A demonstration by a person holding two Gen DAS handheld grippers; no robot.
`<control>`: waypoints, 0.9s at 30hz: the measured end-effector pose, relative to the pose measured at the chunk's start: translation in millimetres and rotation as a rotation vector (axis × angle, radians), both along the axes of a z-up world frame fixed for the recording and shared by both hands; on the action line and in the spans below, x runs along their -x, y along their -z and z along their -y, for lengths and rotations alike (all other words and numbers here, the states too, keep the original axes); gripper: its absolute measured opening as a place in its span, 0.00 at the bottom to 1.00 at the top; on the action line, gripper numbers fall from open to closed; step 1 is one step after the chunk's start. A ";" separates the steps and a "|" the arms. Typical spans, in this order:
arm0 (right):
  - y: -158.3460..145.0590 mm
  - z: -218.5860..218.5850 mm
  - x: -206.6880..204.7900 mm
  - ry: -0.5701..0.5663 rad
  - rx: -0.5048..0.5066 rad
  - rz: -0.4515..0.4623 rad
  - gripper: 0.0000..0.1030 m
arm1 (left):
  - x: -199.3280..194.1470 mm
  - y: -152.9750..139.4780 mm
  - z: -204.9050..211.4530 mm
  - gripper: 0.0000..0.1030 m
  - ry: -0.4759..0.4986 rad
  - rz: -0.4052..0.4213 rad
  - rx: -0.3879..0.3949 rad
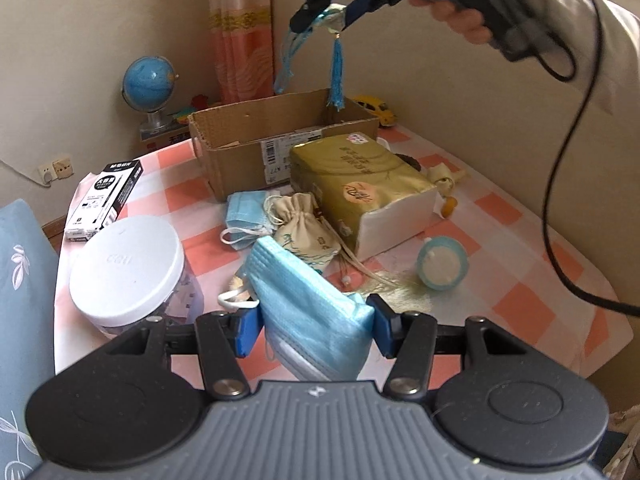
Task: Organize soft objects
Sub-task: 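Carry the fabric pouch into the cardboard box and open the right gripper, then carry the blue mask into the cardboard box and open the left gripper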
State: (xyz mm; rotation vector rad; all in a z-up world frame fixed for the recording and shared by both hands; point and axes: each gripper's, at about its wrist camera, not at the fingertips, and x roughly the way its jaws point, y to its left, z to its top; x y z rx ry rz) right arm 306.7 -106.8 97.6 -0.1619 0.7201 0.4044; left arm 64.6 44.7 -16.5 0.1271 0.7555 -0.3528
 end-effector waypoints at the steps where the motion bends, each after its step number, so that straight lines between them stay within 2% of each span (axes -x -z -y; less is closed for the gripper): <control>1: 2.2 -2.0 -6.5 0.008 -0.011 -0.011 0.57 | -1.2 0.6 -1.3 0.53 -0.007 -0.002 0.002; 5: 17.0 -10.2 -26.5 0.057 -0.015 -0.042 0.57 | -5.6 3.2 -6.2 0.53 -0.034 -0.010 0.004; 10: 46.4 -8.4 -38.7 0.123 0.014 -0.070 0.86 | -7.5 3.5 -9.6 0.53 -0.047 -0.012 0.002; 16: 59.4 8.4 -30.5 0.150 0.012 -0.084 0.99 | -8.5 2.2 -8.9 0.53 -0.038 -0.015 -0.006; 21: 52.7 24.1 -4.2 0.151 -0.014 -0.072 1.00 | -9.8 -1.9 -5.6 0.53 -0.024 -0.018 -0.012; 27: 48.0 38.0 51.3 0.133 0.001 -0.028 1.00 | -11.2 -9.4 2.8 0.54 0.003 -0.013 -0.042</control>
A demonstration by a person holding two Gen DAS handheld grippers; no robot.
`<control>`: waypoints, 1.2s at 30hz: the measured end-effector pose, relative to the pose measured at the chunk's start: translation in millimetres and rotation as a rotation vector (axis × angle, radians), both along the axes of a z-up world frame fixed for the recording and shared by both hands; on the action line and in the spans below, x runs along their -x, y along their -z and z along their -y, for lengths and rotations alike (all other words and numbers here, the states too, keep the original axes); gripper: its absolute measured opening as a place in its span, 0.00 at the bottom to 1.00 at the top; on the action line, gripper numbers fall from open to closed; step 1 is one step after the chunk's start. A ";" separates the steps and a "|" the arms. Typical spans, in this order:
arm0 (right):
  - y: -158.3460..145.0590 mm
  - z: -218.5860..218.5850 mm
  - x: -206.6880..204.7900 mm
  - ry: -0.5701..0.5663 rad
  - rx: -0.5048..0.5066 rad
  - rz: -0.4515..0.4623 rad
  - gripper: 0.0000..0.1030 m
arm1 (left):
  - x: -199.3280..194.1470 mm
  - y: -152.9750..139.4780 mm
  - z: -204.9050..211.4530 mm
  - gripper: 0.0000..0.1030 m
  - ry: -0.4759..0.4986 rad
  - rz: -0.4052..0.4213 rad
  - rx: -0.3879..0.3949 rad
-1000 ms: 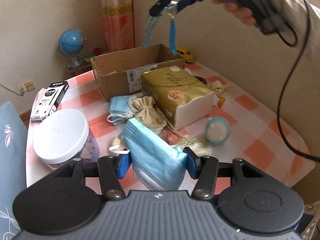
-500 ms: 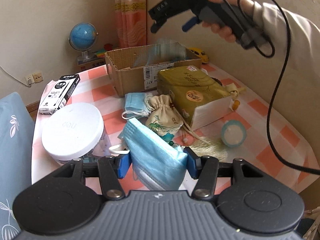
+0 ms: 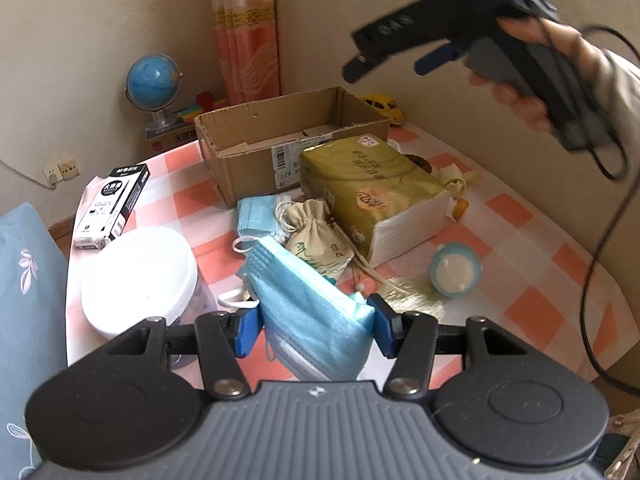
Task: Organize soft objects
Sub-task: 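Carry the blue mask into the cardboard box and open the left gripper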
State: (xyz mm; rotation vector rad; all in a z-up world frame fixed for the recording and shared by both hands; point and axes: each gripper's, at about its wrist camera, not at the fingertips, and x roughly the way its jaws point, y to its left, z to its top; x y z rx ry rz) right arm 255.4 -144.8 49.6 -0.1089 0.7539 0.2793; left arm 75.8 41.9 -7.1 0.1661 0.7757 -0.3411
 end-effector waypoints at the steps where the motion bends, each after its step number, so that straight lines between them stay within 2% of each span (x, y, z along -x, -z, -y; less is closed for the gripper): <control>1: 0.5 2.3 9.6 -0.006 0.006 0.003 1.00 | -0.2 -1.0 0.9 0.54 0.005 -0.001 -0.006; 6: 10.2 16.6 60.8 -0.014 0.021 0.038 1.00 | -5.1 -8.6 10.4 0.54 0.034 0.000 -0.061; 11: 21.6 34.3 98.1 0.023 0.011 0.071 1.00 | -22.7 -18.9 17.0 0.54 0.054 -0.003 -0.095; 17: 29.4 52.3 121.9 0.065 -0.047 0.075 1.00 | -65.7 -37.7 25.0 0.54 0.047 0.030 -0.149; 23: 26.3 60.7 133.2 0.073 -0.080 0.099 1.00 | -131.4 -49.0 35.5 0.54 0.034 0.041 -0.174; 26: 27.1 64.8 134.1 0.084 -0.112 0.097 1.00 | -167.5 -46.3 42.9 0.54 0.030 0.019 -0.176; 31: 31.7 70.6 133.5 0.101 -0.117 0.088 1.00 | -216.5 -27.9 52.3 0.54 0.016 -0.018 -0.233; 35: 35.9 77.3 131.0 0.123 -0.139 0.077 1.00 | -239.0 -12.9 52.0 0.54 -0.015 -0.042 -0.267; 36: 36.8 78.4 130.1 0.126 -0.142 0.074 1.00 | -242.8 -10.4 51.7 0.58 -0.021 -0.047 -0.272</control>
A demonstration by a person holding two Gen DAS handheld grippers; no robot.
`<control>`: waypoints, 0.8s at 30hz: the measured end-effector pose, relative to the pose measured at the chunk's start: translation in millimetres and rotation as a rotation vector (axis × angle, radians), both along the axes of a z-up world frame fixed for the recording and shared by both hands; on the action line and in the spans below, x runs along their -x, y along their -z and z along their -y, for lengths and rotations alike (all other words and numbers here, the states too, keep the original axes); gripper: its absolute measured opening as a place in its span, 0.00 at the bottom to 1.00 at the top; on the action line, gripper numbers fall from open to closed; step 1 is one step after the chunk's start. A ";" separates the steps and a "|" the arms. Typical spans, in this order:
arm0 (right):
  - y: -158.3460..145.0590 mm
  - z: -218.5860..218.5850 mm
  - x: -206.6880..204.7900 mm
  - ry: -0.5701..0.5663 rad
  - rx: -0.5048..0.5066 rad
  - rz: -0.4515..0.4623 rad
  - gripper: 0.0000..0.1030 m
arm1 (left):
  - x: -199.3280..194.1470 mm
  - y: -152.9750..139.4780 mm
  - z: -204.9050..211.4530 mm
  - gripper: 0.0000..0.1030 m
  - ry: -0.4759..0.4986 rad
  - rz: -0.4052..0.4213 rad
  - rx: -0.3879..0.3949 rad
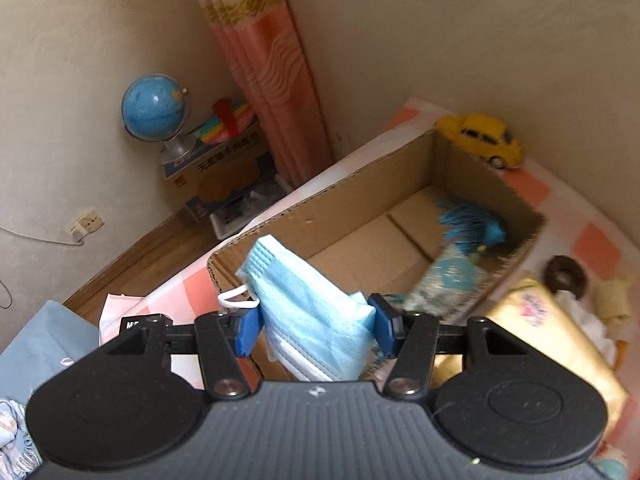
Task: Organize soft objects
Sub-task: 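Carry the blue mask into the cardboard box and open the left gripper, then lower the left gripper onto the cream bamboo-print drawstring pouch and close it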
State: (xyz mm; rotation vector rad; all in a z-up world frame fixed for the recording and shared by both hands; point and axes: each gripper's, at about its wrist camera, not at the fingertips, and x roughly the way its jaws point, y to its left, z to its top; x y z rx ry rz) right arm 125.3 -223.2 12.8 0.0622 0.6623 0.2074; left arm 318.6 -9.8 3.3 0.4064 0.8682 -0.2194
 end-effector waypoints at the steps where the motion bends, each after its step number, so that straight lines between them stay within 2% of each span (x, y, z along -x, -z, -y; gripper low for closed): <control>1: 0.8 0.4 -0.9 0.000 -0.001 -0.004 1.00 | -4.4 2.9 -1.6 0.62 -0.007 -0.008 -0.001; 2: 1.3 0.7 -1.5 0.001 -0.001 -0.006 1.00 | -6.0 4.3 -2.9 0.74 -0.018 -0.012 -0.001; 3: 1.6 0.7 -2.2 0.000 -0.001 -0.007 1.00 | -6.4 4.4 -4.4 0.82 -0.028 -0.007 -0.002; 5: 1.5 0.1 -2.3 -0.005 -0.001 -0.007 1.00 | -3.0 2.0 -6.5 0.86 -0.038 0.013 -0.007; 12: -5.0 -5.2 3.3 -0.022 -0.002 0.010 1.00 | 24.1 -19.4 -7.9 0.88 -0.021 0.054 0.019; 19: -16.2 -5.7 19.0 -0.020 -0.010 0.043 1.00 | 83.6 -43.4 -4.3 0.91 0.036 0.110 0.066; 24: -18.1 -2.1 30.4 -0.022 -0.007 0.052 1.00 | 131.6 -43.5 -5.1 0.91 0.059 0.129 0.096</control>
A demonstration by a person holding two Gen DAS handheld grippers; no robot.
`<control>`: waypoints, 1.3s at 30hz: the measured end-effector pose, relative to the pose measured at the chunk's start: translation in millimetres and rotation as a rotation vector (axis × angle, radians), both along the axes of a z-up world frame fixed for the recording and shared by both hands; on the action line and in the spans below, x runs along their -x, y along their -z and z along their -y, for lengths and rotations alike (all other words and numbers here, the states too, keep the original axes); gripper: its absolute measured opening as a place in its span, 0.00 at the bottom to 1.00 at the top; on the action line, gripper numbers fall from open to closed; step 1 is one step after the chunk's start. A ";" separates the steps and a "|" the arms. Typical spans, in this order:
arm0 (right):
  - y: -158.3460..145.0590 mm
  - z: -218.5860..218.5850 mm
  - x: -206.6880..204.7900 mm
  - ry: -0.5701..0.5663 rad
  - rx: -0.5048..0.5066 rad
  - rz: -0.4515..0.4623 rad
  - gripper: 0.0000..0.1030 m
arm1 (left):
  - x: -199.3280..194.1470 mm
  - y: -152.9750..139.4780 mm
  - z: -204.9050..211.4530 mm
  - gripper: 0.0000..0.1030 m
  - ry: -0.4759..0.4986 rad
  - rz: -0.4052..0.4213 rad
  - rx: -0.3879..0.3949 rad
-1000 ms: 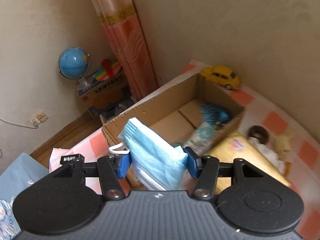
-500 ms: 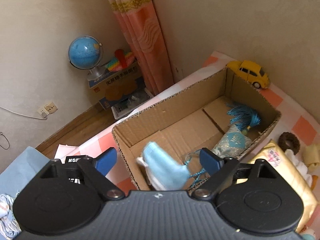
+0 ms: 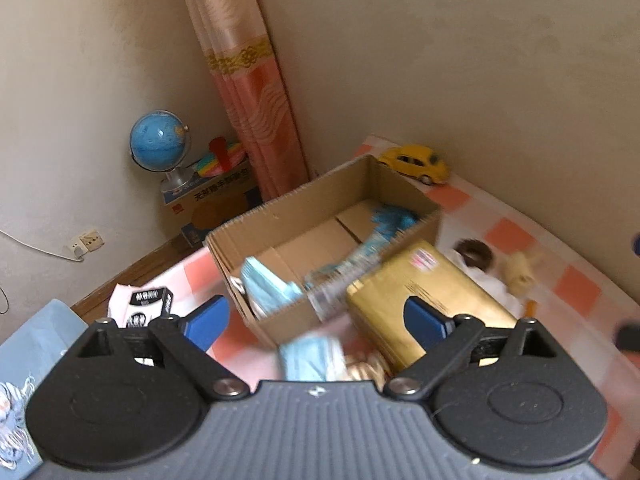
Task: Organize soft objects
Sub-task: 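Lower the left gripper onto the cream bamboo-print drawstring pouch and close it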
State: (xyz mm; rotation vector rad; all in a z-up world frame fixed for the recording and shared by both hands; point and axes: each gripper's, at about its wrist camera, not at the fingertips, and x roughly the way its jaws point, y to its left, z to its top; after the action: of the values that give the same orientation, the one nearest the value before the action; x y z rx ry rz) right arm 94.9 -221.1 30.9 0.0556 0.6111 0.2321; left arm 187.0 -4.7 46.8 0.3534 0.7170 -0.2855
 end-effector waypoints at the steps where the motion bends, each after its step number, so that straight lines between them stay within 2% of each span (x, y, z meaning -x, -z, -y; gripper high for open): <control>1: 0.6 0.5 1.4 -0.001 0.006 -0.004 1.00 | 10.6 1.7 -0.2 0.91 0.004 0.010 0.007; 8: 6.9 3.2 11.7 -0.001 0.045 -0.030 1.00 | 60.2 28.8 -0.8 0.92 -0.002 0.022 0.042; 13: 10.2 5.5 15.2 0.003 0.047 -0.044 1.00 | 70.6 58.3 -3.5 0.92 -0.038 -0.032 0.097; 16: 12.8 6.0 14.6 0.008 0.060 -0.054 1.00 | 70.7 72.5 -4.0 0.92 -0.038 -0.054 0.070; 22: 19.0 6.6 8.0 0.013 0.053 -0.074 1.00 | 63.1 84.1 2.7 0.88 -0.008 -0.036 0.000; 25: 21.9 5.0 4.9 0.012 0.056 -0.083 1.00 | 60.1 91.6 5.7 0.86 0.016 -0.034 -0.006; 31: 24.6 1.5 1.1 0.002 0.064 -0.092 1.00 | 51.4 105.8 6.7 0.70 0.016 -0.043 -0.049; 36: 27.6 -0.7 -1.3 -0.005 0.070 -0.103 1.00 | 47.7 109.2 4.6 0.53 0.012 -0.051 -0.040; 39: 29.6 -2.8 -2.6 -0.021 0.082 -0.107 1.00 | 46.9 109.3 2.3 0.49 0.018 -0.067 -0.018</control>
State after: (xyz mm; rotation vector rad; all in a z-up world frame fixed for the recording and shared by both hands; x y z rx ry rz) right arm 97.5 -218.3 1.3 -0.0179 0.7275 0.2247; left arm 140.1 -7.1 -62.5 0.3692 0.7829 -0.3088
